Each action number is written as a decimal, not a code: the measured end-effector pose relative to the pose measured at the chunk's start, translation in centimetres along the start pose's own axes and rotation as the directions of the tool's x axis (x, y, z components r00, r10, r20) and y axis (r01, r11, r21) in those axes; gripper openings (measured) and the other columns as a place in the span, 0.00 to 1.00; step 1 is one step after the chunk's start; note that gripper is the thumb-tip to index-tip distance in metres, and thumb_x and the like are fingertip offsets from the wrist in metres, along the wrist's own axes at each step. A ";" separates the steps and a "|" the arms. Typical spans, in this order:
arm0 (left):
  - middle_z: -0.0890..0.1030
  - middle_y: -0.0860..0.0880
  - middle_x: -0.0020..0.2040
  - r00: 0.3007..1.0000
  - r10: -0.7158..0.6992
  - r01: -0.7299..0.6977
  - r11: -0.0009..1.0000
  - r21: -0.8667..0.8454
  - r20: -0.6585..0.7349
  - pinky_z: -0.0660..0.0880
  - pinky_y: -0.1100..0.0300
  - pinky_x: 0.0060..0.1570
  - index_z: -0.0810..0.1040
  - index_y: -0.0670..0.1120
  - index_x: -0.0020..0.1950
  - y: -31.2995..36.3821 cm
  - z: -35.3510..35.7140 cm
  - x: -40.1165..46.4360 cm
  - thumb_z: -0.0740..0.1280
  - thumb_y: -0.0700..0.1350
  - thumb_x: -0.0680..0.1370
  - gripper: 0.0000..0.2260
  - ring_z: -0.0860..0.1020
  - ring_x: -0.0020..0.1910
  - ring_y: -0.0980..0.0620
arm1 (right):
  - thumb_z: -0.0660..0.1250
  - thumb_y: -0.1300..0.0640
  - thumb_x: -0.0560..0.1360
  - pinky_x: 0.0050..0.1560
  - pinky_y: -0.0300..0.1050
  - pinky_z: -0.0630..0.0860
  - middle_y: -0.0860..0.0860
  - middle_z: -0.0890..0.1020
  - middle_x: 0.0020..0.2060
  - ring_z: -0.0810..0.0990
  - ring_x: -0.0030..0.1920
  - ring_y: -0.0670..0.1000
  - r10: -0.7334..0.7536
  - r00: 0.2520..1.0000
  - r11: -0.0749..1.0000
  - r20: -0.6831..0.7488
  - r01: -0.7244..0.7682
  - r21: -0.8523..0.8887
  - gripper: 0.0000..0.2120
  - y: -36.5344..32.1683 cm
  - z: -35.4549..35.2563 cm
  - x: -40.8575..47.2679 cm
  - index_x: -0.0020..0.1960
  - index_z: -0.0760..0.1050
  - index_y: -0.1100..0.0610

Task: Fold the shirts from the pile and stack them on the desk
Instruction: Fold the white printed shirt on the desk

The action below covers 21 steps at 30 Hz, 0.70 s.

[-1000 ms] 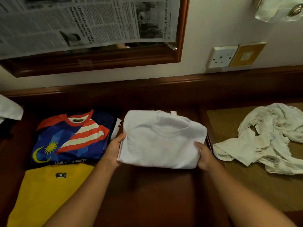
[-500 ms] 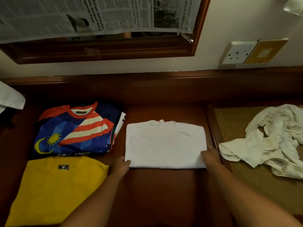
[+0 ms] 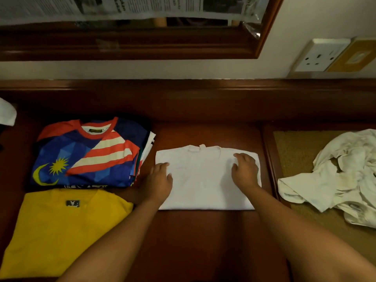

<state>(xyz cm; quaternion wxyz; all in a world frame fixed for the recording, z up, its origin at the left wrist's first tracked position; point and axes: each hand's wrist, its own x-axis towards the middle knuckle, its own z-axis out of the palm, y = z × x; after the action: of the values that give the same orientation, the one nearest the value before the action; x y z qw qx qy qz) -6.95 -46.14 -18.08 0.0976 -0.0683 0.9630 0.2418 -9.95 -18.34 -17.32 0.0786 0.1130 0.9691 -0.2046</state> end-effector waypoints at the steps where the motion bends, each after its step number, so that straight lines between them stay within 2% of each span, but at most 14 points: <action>1: 0.72 0.45 0.68 0.999 0.049 -0.049 0.999 0.015 0.008 0.69 0.53 0.66 0.70 0.45 0.70 0.4 -0.2 1.1 0.62 0.44 0.80 0.18 0.69 0.67 0.45 | 0.61 0.59 0.79 0.70 0.53 0.64 0.56 0.71 0.69 0.67 0.70 0.58 -0.012 1.000 1.000 0.028 0.013 -0.016 0.20 -0.6 -0.2 0.8 0.71 0.69 0.58; 5: 0.71 0.45 0.70 0.993 0.110 -0.114 0.989 0.097 0.049 0.65 0.51 0.69 0.68 0.46 0.72 1.2 -0.3 6.0 0.61 0.43 0.80 0.20 0.67 0.69 0.44 | 0.59 0.59 0.80 0.71 0.52 0.62 0.54 0.67 0.72 0.64 0.72 0.57 -0.044 0.990 0.989 0.131 0.062 -0.136 0.22 -1.9 -0.7 4.4 0.74 0.64 0.56; 9: 0.66 0.45 0.73 0.989 0.049 -0.080 0.971 0.224 0.140 0.61 0.48 0.71 0.62 0.46 0.75 0.9 0.0 9.4 0.60 0.44 0.80 0.23 0.63 0.72 0.43 | 0.61 0.63 0.78 0.71 0.54 0.60 0.51 0.73 0.67 0.66 0.70 0.56 -0.078 0.976 0.982 0.205 0.110 -0.151 0.21 -2.8 0.0 6.8 0.68 0.70 0.50; 11: 0.68 0.45 0.72 0.986 0.044 -0.088 0.957 0.276 0.162 0.61 0.48 0.70 0.63 0.46 0.75 1.0 0.1 10.5 0.60 0.46 0.81 0.22 0.64 0.71 0.42 | 0.62 0.62 0.77 0.70 0.52 0.61 0.51 0.76 0.64 0.67 0.67 0.55 -0.077 0.972 0.980 0.221 0.114 -0.161 0.19 -2.6 0.9 7.7 0.66 0.74 0.49; 15: 0.76 0.44 0.61 0.986 0.079 -0.122 0.944 0.306 0.149 0.69 0.49 0.62 0.76 0.45 0.60 1.5 0.0 11.7 0.59 0.46 0.81 0.11 0.72 0.62 0.44 | 0.63 0.63 0.77 0.65 0.48 0.66 0.51 0.80 0.56 0.69 0.62 0.55 -0.033 0.981 0.995 0.189 0.051 -0.091 0.12 -1.8 1.4 9.1 0.55 0.81 0.52; 18: 0.77 0.44 0.57 0.988 0.089 -0.119 0.957 0.265 0.124 0.72 0.49 0.58 0.77 0.44 0.56 1.5 -0.1 12.2 0.58 0.44 0.81 0.10 0.75 0.57 0.44 | 0.63 0.66 0.77 0.59 0.47 0.68 0.51 0.81 0.54 0.70 0.60 0.56 0.036 0.986 0.999 0.164 -0.035 -0.006 0.11 -0.9 0.7 9.8 0.50 0.81 0.53; 21: 0.77 0.44 0.56 0.993 0.074 -0.093 0.973 0.211 0.094 0.72 0.50 0.57 0.75 0.44 0.56 1.7 0.0 12.1 0.59 0.46 0.81 0.09 0.75 0.56 0.44 | 0.62 0.66 0.76 0.59 0.47 0.68 0.52 0.80 0.56 0.70 0.60 0.56 0.019 0.987 1.000 0.158 -0.016 -0.018 0.12 -0.5 0.4 9.7 0.48 0.78 0.51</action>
<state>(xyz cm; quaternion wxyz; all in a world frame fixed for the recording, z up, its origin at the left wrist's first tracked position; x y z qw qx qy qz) -18.97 -45.63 -19.99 0.1354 -0.0063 0.9804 0.1431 -19.35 -17.11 -19.38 0.1579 0.1041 0.9605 -0.2040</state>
